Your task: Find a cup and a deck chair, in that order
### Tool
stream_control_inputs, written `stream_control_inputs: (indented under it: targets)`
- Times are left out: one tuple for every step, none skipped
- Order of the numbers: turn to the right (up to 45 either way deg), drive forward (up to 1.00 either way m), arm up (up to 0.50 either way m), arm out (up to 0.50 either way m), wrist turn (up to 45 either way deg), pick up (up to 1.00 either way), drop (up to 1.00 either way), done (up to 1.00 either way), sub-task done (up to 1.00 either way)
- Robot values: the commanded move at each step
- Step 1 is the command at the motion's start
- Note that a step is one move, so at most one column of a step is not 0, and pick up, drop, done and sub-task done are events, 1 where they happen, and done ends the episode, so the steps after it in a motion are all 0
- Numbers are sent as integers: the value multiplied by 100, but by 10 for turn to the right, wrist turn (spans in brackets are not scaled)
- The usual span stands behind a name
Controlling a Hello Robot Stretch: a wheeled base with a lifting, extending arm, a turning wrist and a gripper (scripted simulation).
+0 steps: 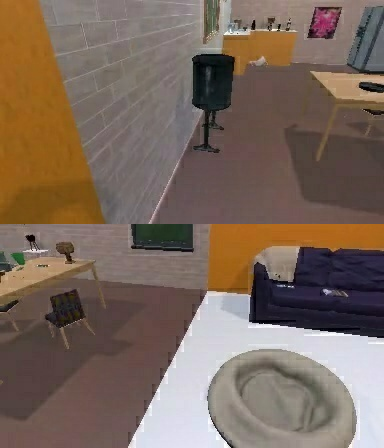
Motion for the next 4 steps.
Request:
stream_control_inputs:
  targets:
    - [450, 0, 0, 0, 0, 0, 0, 0, 0]
    - [210, 0, 0, 0, 0, 0, 0, 0, 0]
    - [0, 90, 0, 0, 0, 0, 0, 0, 0]
    - [120, 0, 0, 0, 0, 0, 0, 0, 0]
